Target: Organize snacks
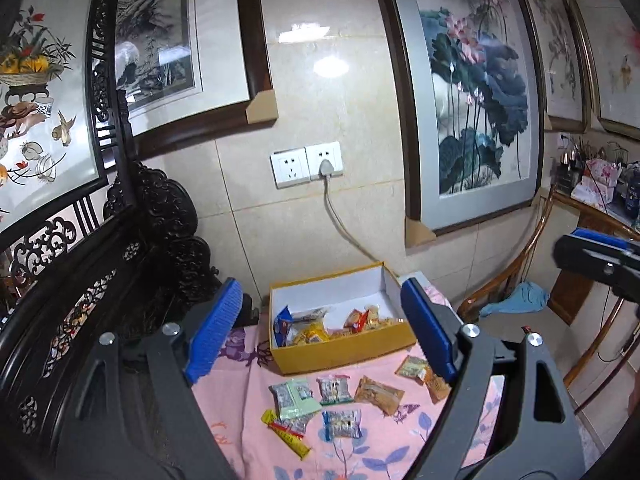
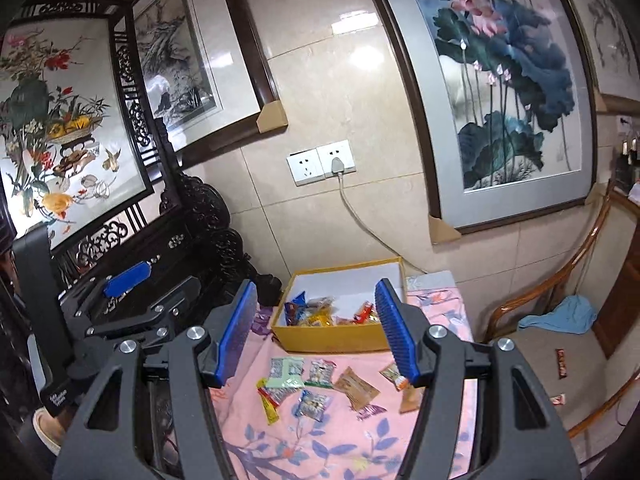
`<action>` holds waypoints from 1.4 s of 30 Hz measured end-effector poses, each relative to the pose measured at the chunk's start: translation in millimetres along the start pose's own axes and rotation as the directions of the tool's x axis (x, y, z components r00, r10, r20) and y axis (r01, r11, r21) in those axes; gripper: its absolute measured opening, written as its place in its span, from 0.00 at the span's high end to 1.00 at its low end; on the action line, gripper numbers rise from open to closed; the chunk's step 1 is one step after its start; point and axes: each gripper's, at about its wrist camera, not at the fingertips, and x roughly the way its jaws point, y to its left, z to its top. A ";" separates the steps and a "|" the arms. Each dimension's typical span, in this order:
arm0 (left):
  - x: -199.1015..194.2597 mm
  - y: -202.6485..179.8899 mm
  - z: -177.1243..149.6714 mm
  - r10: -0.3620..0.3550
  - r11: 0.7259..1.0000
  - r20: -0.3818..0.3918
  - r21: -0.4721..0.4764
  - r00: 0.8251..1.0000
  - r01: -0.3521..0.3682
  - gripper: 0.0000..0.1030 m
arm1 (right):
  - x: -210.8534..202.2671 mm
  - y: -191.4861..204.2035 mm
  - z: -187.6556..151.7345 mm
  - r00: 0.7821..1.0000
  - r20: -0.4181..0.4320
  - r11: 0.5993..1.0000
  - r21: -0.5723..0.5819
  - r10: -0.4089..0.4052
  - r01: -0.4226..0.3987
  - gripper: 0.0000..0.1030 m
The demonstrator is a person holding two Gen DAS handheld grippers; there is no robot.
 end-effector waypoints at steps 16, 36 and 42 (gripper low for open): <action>-68.4 14.4 41.1 -0.042 0.999 0.065 0.028 0.997 0.041 0.19 | -63.4 38.0 29.4 0.990 0.123 0.996 -0.048 -0.072 0.079 0.40; 170.5 4.4 -134.7 -0.041 0.996 -0.334 -0.083 0.942 0.014 0.15 | 240.2 -122.1 -168.7 0.869 -0.460 0.982 -0.063 -0.185 0.176 0.40; 217.0 -0.4 -218.0 -0.037 0.991 -0.493 -0.129 0.869 -0.031 0.15 | 307.6 -153.0 -218.5 0.792 -0.575 0.977 -0.077 -0.205 0.197 0.40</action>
